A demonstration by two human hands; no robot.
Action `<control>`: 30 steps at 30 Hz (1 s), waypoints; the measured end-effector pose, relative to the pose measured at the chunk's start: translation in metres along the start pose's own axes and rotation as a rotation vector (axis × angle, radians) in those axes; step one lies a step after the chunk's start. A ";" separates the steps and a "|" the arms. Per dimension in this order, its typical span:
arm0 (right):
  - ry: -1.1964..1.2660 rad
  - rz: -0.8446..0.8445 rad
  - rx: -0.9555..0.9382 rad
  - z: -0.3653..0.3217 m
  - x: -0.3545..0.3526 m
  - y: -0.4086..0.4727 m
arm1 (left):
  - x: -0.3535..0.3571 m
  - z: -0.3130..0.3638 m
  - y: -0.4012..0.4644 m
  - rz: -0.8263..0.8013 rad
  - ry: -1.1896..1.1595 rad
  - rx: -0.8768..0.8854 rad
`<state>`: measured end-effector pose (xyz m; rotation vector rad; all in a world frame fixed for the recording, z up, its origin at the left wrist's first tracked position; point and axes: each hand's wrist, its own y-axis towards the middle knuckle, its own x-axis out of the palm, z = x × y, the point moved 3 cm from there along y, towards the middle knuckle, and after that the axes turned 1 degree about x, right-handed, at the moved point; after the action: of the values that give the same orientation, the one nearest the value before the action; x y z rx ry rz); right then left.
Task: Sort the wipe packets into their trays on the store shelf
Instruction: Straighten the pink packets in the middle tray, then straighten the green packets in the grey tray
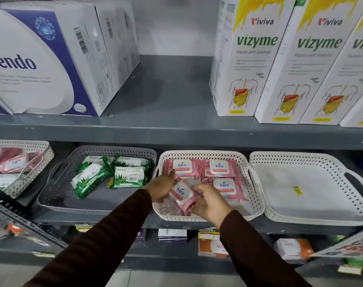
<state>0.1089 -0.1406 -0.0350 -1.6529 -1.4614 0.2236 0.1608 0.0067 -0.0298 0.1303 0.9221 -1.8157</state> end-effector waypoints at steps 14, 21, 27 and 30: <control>-0.429 0.089 -0.227 -0.020 0.009 0.040 | 0.009 0.005 -0.004 -0.069 -0.422 -0.055; -0.378 0.235 -0.537 -0.018 0.014 0.017 | -0.044 -0.030 -0.014 0.338 -0.905 0.040; -0.094 -0.012 -0.527 0.022 0.125 0.035 | -0.121 -0.107 -0.022 0.646 -0.654 -0.060; -0.296 0.044 -0.450 0.047 0.171 0.078 | -0.138 -0.116 -0.017 0.484 -0.441 -0.052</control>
<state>0.1832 0.0381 -0.0481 -2.0808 -1.7937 0.1772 0.1707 0.1871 -0.0348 -0.0753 0.5612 -1.2962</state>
